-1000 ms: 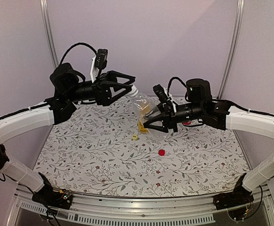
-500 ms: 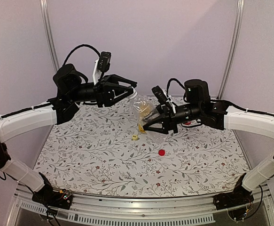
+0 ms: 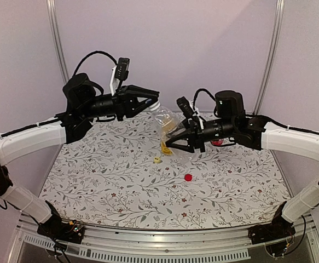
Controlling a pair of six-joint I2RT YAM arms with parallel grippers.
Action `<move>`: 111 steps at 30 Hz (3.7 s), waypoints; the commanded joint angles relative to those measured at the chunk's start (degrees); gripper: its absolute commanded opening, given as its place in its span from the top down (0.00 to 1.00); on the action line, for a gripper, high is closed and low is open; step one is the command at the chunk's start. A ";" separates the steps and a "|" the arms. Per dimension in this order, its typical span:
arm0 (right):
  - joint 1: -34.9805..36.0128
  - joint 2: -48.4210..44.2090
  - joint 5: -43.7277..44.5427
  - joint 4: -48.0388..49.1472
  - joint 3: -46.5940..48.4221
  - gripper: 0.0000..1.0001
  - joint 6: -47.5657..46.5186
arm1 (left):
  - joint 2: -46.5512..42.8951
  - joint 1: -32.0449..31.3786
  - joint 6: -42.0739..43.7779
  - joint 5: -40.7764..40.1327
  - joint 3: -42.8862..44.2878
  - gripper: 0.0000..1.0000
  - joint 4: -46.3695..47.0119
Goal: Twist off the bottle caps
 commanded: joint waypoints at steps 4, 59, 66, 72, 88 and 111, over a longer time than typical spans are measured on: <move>-0.65 -0.45 30.29 -4.56 3.84 0.74 -1.62 | 0.82 -5.95 -2.45 -28.18 8.77 0.83 -21.95; 0.68 -1.42 -0.94 0.51 0.33 0.74 -1.92 | 0.94 0.39 0.01 7.00 4.28 0.34 -0.72; 0.63 -1.05 -1.72 0.88 0.49 0.74 -1.46 | 1.57 -0.45 0.62 7.79 4.63 0.41 -1.37; 0.63 -0.86 -1.65 0.92 0.49 0.74 -1.37 | 1.92 -0.62 0.73 7.37 4.73 0.54 -1.69; 0.92 0.59 36.90 -9.26 5.87 0.75 -4.04 | 1.34 -6.47 -1.94 -31.68 12.09 0.77 -28.14; 5.55 -0.55 56.20 0.76 0.45 0.74 -12.27 | 7.86 -6.36 -18.30 -39.00 16.30 0.56 -31.32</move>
